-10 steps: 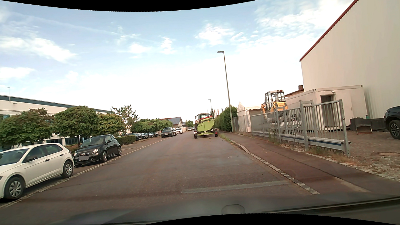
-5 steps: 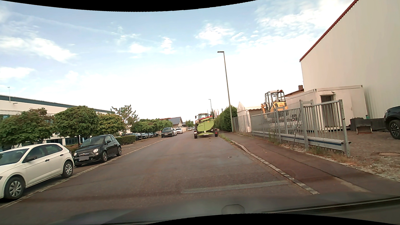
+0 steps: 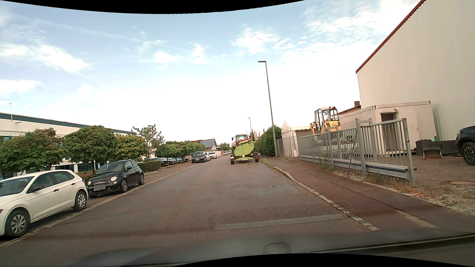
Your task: Follow the waypoints while adhering to traffic rules and regulations
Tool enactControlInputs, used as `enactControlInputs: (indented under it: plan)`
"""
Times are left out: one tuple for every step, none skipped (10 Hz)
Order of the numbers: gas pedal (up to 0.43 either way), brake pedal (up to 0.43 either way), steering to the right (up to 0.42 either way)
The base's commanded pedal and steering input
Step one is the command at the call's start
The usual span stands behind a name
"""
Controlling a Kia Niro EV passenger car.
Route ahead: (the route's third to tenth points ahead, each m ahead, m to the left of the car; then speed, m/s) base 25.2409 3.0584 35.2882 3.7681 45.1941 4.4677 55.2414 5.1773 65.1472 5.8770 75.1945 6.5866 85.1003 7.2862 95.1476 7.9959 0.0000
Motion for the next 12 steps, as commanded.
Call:
enactControlInputs:
  plan:
    - [0.0, 0.293, -0.005]
    - [0.0, 0.293, -0.005]
    - [0.0, 0.293, -0.005]
    - [0.0, 0.293, -0.005]
    - [0.0, 0.293, -0.005]
    - [0.0, 0.293, -0.005]
    - [0.0, 0.293, -0.005]
    - [0.0, 0.293, -0.005]
    - [0.0, 0.287, -0.005]
    - [0.0, 0.293, -0.004]
    - [0.0, 0.293, -0.005]
    - [0.0, 0.293, -0.004]
